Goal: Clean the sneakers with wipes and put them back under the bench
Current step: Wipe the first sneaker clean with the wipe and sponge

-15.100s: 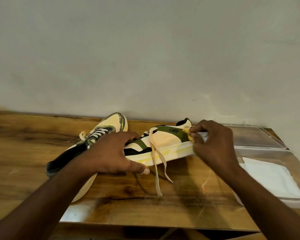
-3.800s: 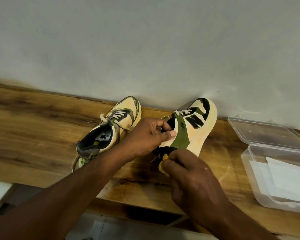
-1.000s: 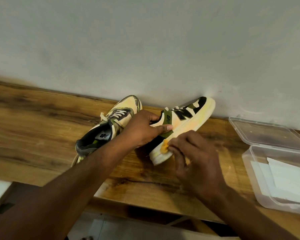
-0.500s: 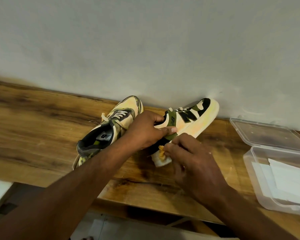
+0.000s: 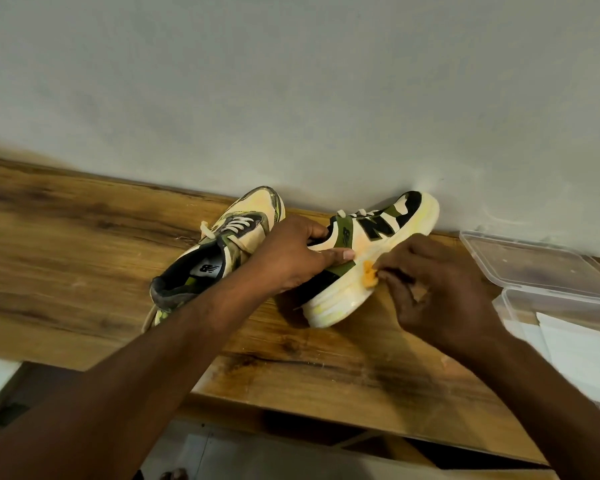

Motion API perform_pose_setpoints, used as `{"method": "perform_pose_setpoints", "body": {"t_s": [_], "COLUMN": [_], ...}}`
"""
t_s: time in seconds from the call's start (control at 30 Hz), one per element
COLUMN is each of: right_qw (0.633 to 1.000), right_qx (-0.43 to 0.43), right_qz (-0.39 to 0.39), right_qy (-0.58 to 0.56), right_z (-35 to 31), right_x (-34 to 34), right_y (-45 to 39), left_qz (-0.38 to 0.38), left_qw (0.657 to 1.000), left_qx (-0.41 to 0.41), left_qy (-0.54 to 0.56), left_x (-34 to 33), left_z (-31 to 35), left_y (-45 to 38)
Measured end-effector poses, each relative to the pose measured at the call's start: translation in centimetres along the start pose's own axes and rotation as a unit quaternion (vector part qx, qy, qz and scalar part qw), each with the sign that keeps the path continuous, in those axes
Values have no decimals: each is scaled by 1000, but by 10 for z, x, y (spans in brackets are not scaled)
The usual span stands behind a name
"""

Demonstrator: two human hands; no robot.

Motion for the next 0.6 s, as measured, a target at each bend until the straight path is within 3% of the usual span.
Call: {"method": "perform_pose_setpoints", "body": {"t_s": [0.07,0.13,0.27,0.33,0.47,0.6], "right_qw": [997,996,997,998,997,998], "right_qx": [-52,-73,25,14,-66,-20], "right_qz": [44,39,-50,-48,30,-32], "right_qy": [45,30,-50,-39,35,-59], "right_z": [15,4,-34,-15,15,-25], "right_x": [3,-9,-19,-11,-3,-22], "right_y": [-6,-6,5,2,-9,1], "left_qz": [2,7,1,5,12,9], "left_qw": [1000,999,999,1000,1000,1000], "left_qx": [-14,-31,-32,-28,-15,-26], "left_qy": [-9,-15,4,7,-2,5], "left_x": [-3,-4,-1,0,-1,2], "left_z": [2,3,2,4,0,0], "left_y": [0,0,-1,-1,-2,-2]}}
Point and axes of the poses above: each hand's wrist, its own y-axis away from the middle knuckle, its own x-axis out of the back of the hand, z = x × y, the point moved 10 cm from there along -y, towards the middle knuckle, and after that the axes turned 14 degrees about z, right-handed, at the moved point
